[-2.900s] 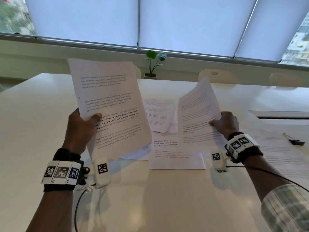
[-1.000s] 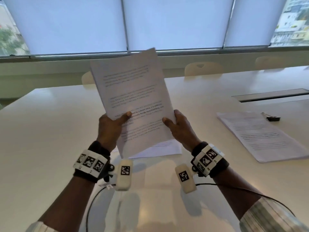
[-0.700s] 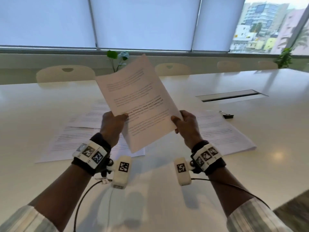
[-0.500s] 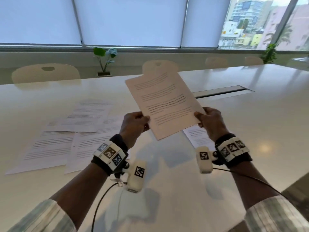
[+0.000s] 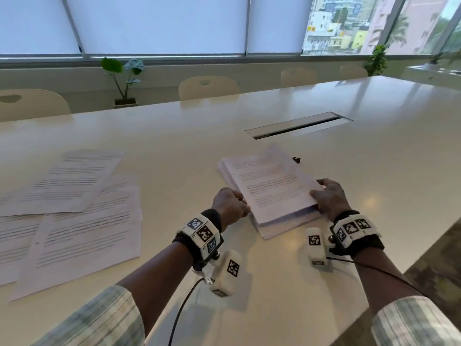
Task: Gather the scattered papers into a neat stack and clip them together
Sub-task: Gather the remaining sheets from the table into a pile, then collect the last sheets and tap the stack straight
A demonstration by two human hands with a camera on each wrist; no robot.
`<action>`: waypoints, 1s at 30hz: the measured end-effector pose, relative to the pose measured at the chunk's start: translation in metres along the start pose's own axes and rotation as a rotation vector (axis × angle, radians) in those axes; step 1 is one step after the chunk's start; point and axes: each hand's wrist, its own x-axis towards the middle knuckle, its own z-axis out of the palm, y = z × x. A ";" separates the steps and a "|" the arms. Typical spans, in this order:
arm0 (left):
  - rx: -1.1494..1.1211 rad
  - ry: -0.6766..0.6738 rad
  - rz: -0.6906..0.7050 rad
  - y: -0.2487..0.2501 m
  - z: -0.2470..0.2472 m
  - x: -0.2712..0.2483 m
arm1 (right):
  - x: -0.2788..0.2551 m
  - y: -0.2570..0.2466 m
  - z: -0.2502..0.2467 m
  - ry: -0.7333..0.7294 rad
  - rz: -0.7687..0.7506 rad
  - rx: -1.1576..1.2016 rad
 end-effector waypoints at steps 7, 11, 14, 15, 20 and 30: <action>0.051 -0.027 0.010 0.001 0.004 0.000 | 0.002 -0.013 -0.009 -0.061 -0.031 -0.228; 0.065 -0.010 0.059 0.002 0.004 -0.002 | 0.003 -0.013 -0.010 -0.027 -0.055 -0.284; 0.108 -0.062 0.046 0.002 0.005 -0.004 | -0.002 -0.017 -0.010 -0.051 0.012 -0.331; 0.119 -0.079 0.038 0.002 0.004 -0.006 | -0.004 -0.019 -0.010 -0.074 0.047 -0.339; 0.101 -0.033 0.044 0.007 -0.020 -0.011 | -0.022 -0.046 -0.013 -0.108 0.066 -0.618; -0.067 0.246 0.048 -0.001 -0.159 -0.038 | -0.101 -0.161 0.061 -0.470 -0.584 -0.421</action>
